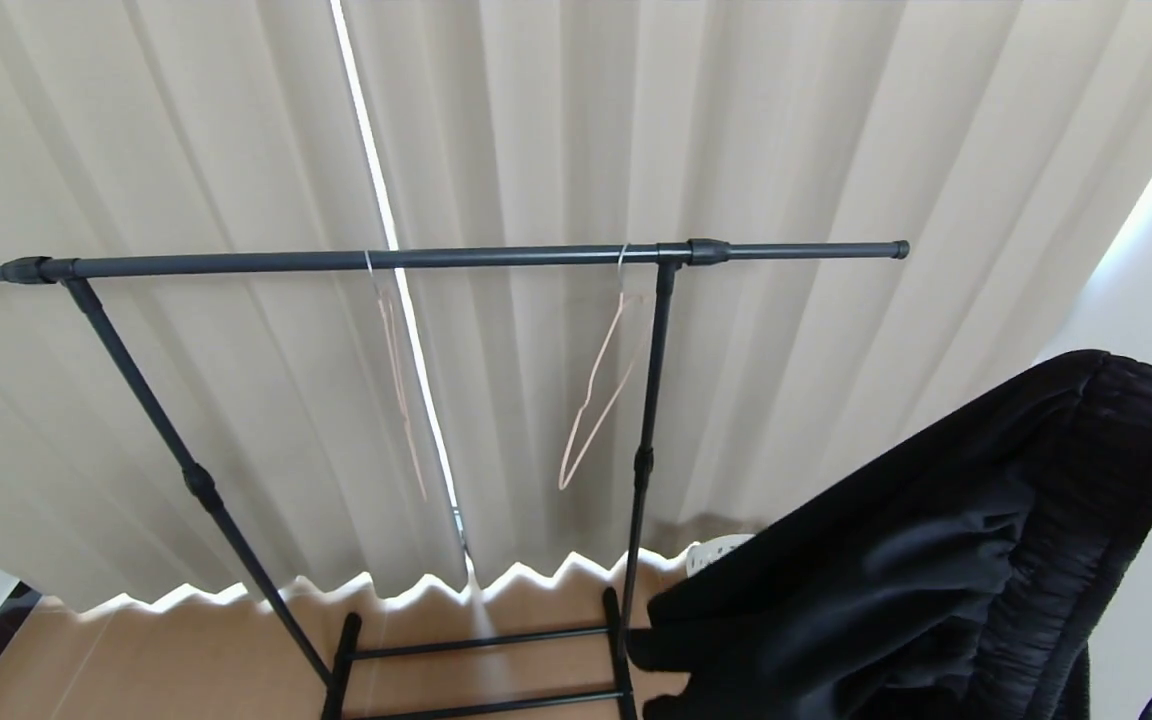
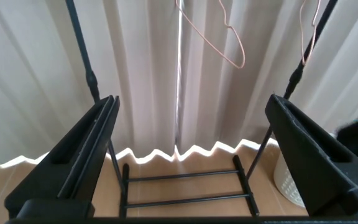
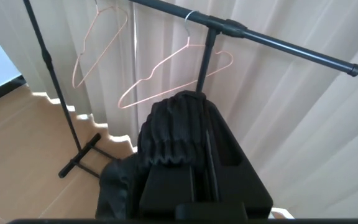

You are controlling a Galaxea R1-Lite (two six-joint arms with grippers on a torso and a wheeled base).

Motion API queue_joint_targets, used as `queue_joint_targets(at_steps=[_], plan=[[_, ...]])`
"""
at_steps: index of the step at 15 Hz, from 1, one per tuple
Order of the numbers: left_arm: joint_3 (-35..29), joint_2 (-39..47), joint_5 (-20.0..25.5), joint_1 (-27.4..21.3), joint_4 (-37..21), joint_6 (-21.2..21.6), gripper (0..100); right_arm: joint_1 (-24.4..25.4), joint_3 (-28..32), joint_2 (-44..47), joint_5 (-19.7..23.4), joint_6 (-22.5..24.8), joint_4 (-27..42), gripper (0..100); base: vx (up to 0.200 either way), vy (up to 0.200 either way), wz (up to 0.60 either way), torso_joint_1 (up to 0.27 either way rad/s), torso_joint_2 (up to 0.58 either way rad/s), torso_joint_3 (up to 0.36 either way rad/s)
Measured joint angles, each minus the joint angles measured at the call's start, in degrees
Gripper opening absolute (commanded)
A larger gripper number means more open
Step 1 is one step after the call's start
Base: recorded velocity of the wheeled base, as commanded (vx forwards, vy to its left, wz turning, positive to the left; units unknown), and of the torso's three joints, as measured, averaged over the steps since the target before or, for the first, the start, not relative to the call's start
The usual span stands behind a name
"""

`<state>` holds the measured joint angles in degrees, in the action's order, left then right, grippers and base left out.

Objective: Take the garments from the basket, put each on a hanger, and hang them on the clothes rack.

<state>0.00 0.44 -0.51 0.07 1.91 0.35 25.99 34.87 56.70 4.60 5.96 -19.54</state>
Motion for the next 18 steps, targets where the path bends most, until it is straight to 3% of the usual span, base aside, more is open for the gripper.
queue_joint_targets(at_steps=[3,18], plan=[[0.0,0.0,0.09,0.0,-0.02,0.0,100,0.02,-0.06,-0.09,0.02,0.02,-0.07,0,0.0,0.2,0.0,0.002,0.0,0.002],[0.0,0.0,0.18,0.0,0.0,0.09,100,0.38,-1.18,2.19,1.32,0.09,-0.11,0,0.0,0.0,0.0,0.0,0.0,0.0]])
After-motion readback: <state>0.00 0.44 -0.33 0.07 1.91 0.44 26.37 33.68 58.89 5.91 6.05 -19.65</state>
